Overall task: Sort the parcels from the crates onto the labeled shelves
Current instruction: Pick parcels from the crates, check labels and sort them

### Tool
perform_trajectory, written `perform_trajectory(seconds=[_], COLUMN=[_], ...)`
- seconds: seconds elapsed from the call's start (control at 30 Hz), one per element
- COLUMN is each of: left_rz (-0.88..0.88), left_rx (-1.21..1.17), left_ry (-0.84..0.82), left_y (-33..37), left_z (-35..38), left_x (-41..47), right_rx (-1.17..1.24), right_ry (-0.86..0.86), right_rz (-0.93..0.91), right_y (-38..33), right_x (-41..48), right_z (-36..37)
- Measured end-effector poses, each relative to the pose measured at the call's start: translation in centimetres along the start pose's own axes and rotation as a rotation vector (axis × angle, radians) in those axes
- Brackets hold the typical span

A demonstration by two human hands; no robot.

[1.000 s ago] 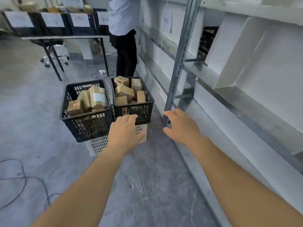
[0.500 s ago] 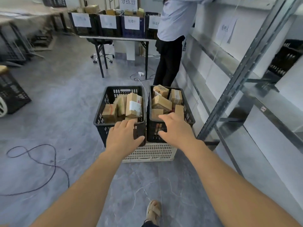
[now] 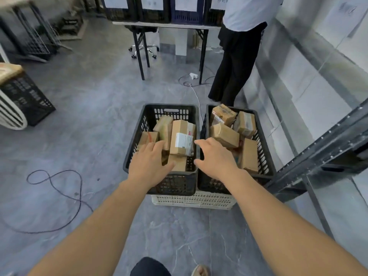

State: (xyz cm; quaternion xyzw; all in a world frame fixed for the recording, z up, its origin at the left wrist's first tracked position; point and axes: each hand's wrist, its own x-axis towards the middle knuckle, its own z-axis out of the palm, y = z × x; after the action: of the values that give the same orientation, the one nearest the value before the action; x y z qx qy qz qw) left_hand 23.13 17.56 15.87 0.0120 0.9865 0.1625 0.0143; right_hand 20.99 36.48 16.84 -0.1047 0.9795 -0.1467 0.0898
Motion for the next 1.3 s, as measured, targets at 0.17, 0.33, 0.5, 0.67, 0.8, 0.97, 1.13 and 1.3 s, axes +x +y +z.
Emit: perform_trajectory(seconds=[0.17,0.33,0.5,0.67,0.8,0.97,1.13,1.3], left_rz=[-0.023,0.036,0.059,0.054,0.012,-0.069,-0.162,-0.235], left_rx=[-0.036,-0.082,-0.075,-0.101,-0.12,-0.145,-0.193,-0.277], left_ry=[-0.049,-0.121,-0.178,-0.32,-0.407,-0.455,-0.472,-0.427], left_y=[-4.0,-6.6,-8.2,-8.2,-7.8,-7.6,-7.3,-7.3], left_z=[1.0,1.6,3.0,6.8,10.1,14.6,19.8,23.0], left_x=[6.4,13.6,19.6,22.9,24.4,26.8,29.2,30.9], right_rx=[-0.001,0.007,0.02,0.092,0.111,0.161,0.179,0.194], right_ry=[-0.038,-0.055,-0.108,-0.172,-0.238,-0.306,-0.362,-0.378], right_rz=[0.027,0.133,0.227,0.317,0.337,0.342,0.344,0.331], right_y=[-0.9,-1.1,-0.6,1.2,3.1,5.6,7.3,7.8], right_x=[7.4,13.9,18.9,21.5,23.2,25.5,26.7,27.6], right_z=[1.5,2.0,3.3,6.7,9.6,13.1,16.5,18.4])
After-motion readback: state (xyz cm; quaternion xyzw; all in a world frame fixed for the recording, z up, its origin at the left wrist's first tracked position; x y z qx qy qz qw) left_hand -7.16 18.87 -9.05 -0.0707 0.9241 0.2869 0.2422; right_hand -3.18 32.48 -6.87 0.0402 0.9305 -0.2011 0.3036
